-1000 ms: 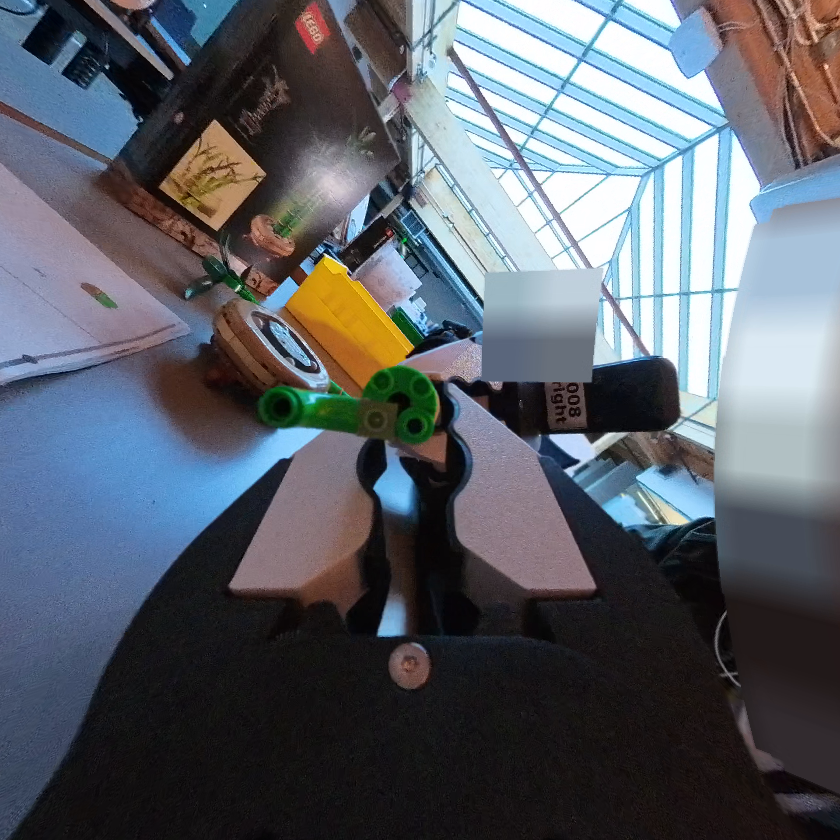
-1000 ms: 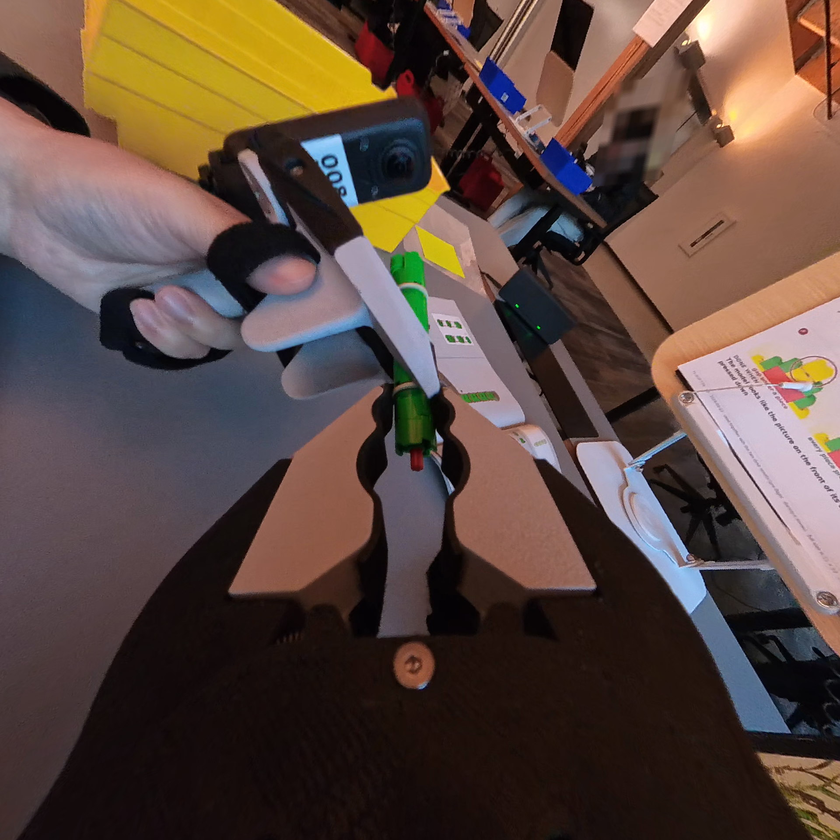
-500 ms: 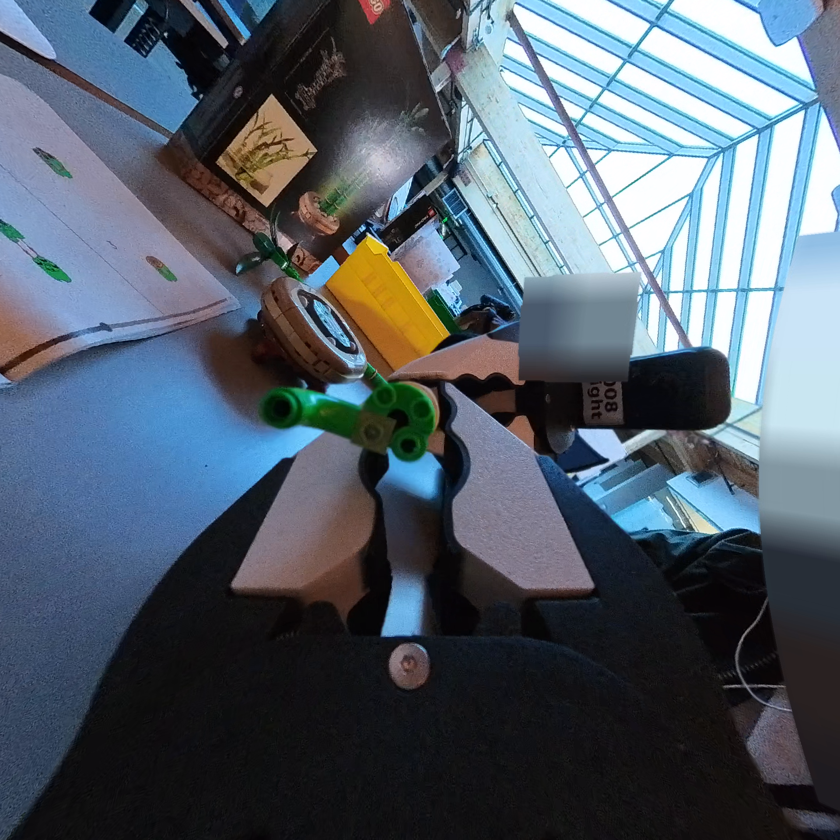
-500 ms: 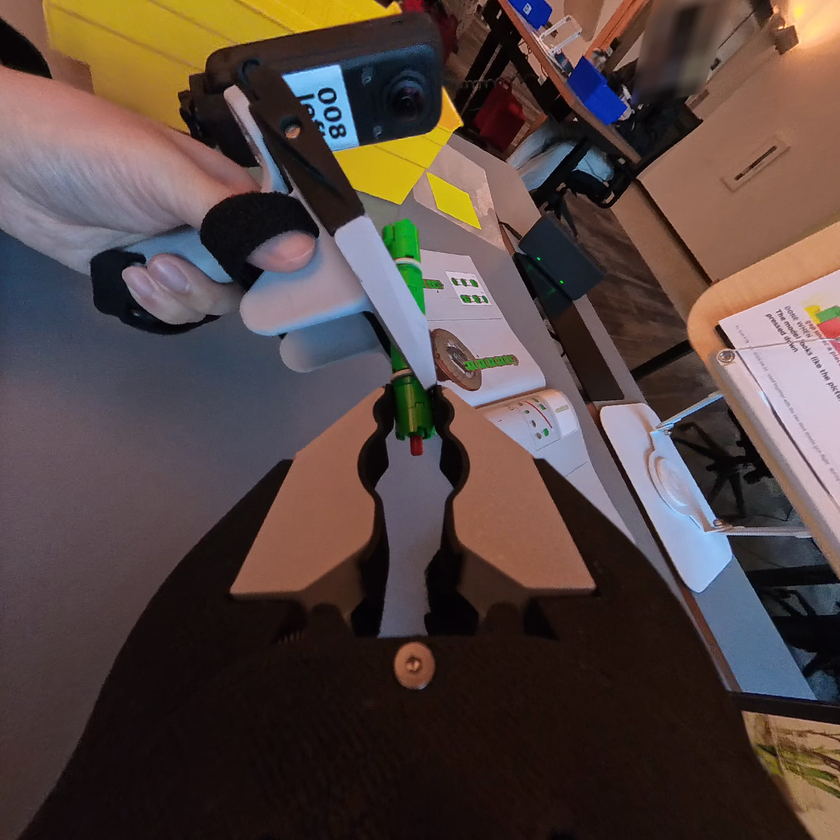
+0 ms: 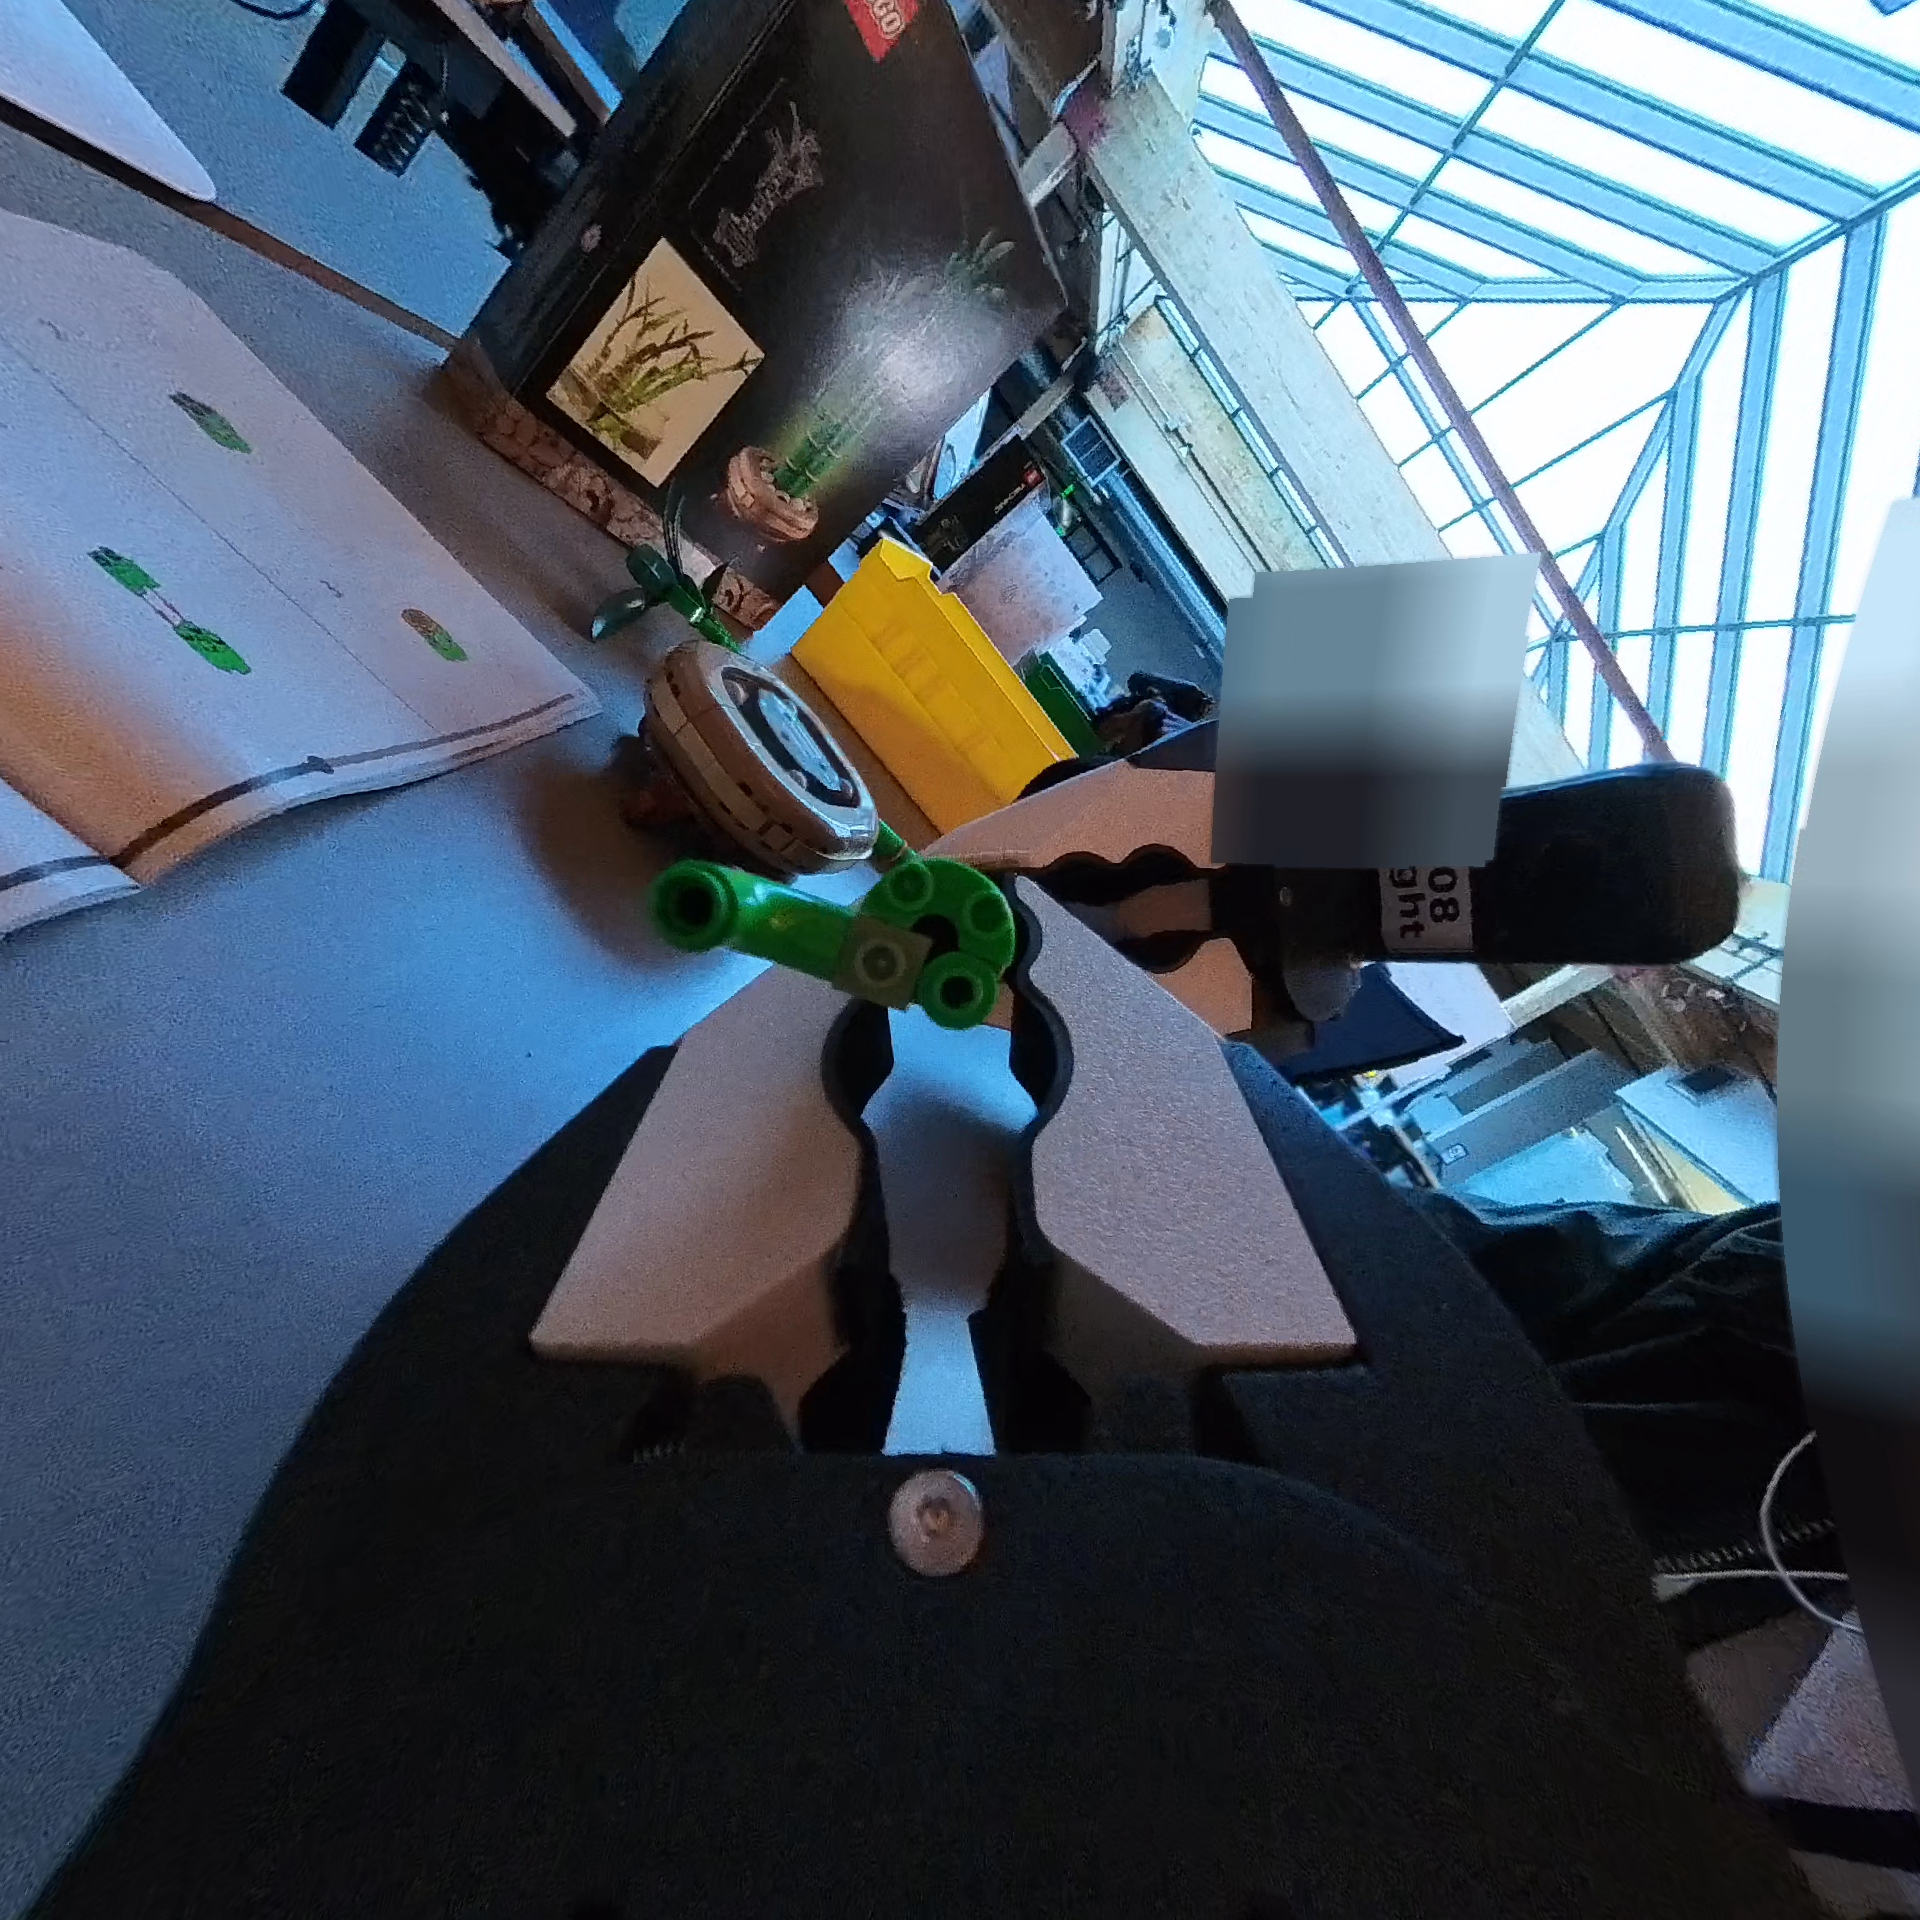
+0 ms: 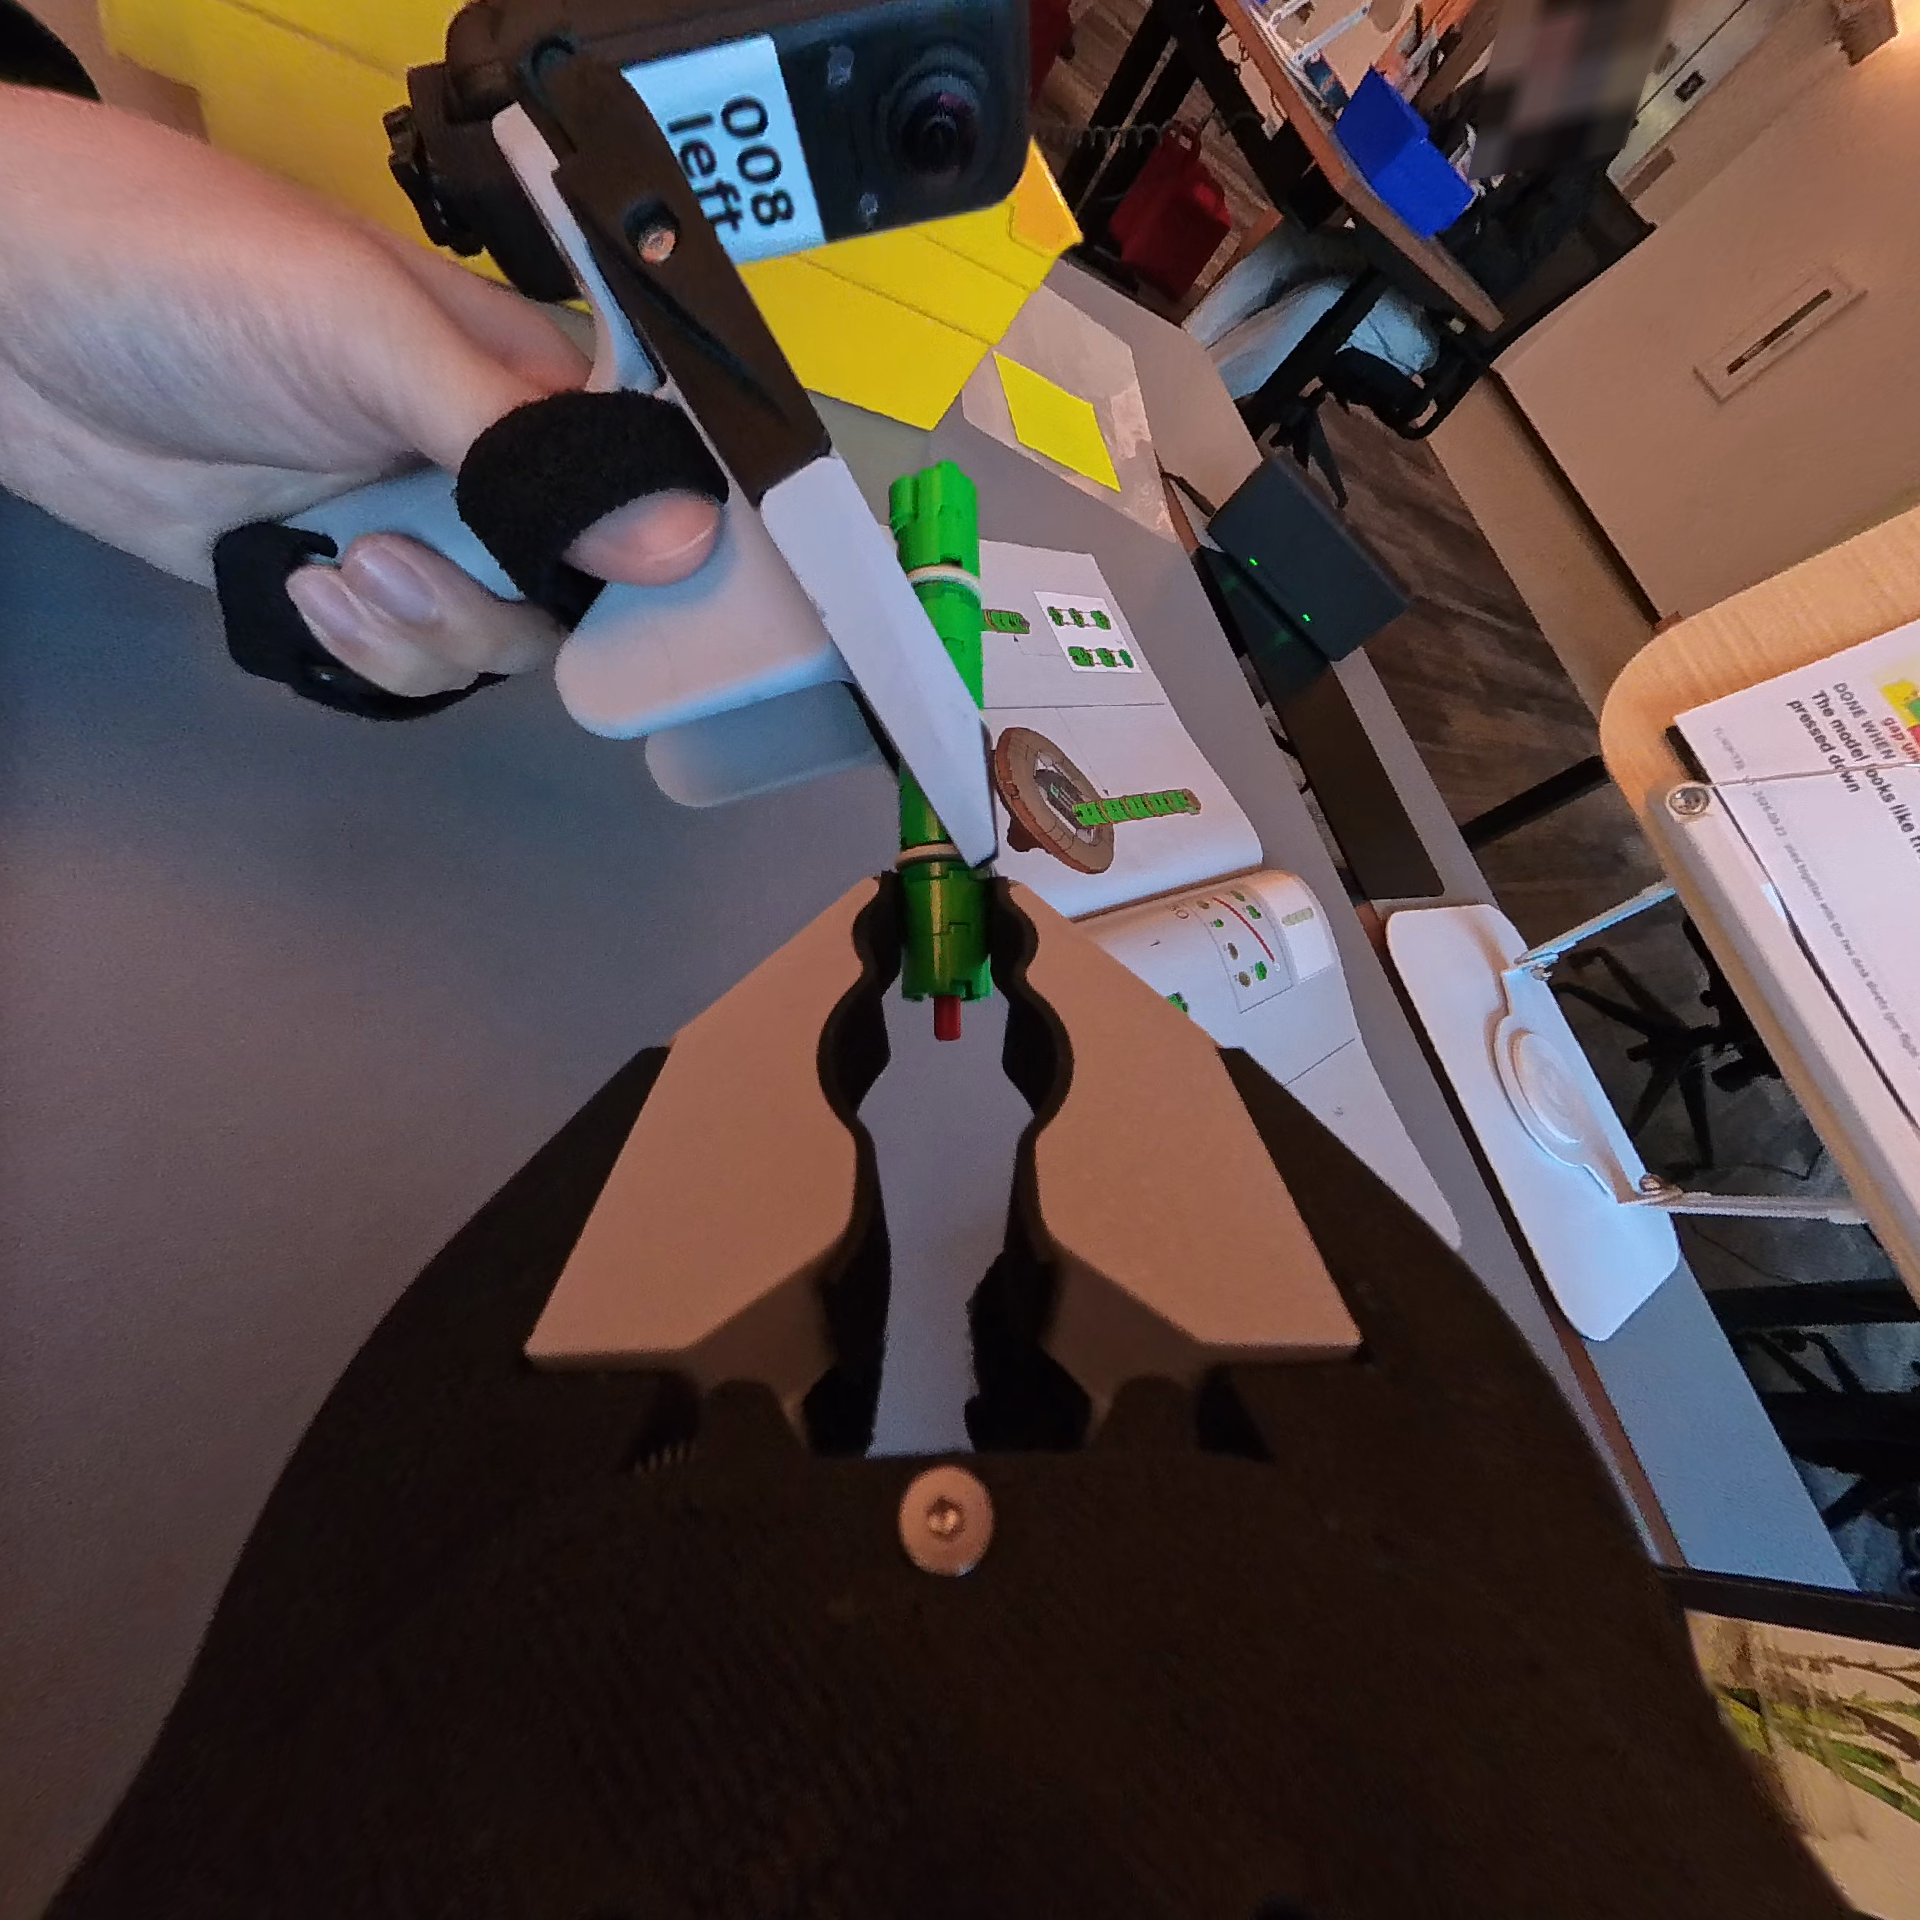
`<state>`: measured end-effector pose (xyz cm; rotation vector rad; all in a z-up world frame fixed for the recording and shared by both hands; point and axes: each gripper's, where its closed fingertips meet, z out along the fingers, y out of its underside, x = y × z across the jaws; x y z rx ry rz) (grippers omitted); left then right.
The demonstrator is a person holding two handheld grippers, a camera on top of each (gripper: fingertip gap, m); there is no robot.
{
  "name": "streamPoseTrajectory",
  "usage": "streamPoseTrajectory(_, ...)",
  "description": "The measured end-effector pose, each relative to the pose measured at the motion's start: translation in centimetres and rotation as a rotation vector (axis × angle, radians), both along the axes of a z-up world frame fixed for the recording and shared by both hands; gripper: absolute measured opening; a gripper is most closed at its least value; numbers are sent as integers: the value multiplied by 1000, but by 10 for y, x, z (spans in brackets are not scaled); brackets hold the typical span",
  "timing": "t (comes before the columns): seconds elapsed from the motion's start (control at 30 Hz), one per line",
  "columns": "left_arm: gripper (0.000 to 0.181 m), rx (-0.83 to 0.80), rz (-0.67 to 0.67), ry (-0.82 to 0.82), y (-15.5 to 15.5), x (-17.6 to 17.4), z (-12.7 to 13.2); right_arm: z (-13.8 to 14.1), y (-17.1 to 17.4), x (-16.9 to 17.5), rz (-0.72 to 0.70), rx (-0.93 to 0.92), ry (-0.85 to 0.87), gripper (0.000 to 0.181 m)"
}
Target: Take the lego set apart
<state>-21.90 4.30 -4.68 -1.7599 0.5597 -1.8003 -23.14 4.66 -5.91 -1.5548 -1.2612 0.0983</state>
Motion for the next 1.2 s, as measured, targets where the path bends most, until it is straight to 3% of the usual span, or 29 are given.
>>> streamPoseTrajectory(0.27,14,-74,-59,-34,-5,-3,4,4,-6,-2,48,-6,-14,16)
streamPoseTrajectory(1.2,14,8,-123,2,-17,-2,17,16,-18,3,86,42,-20,17)
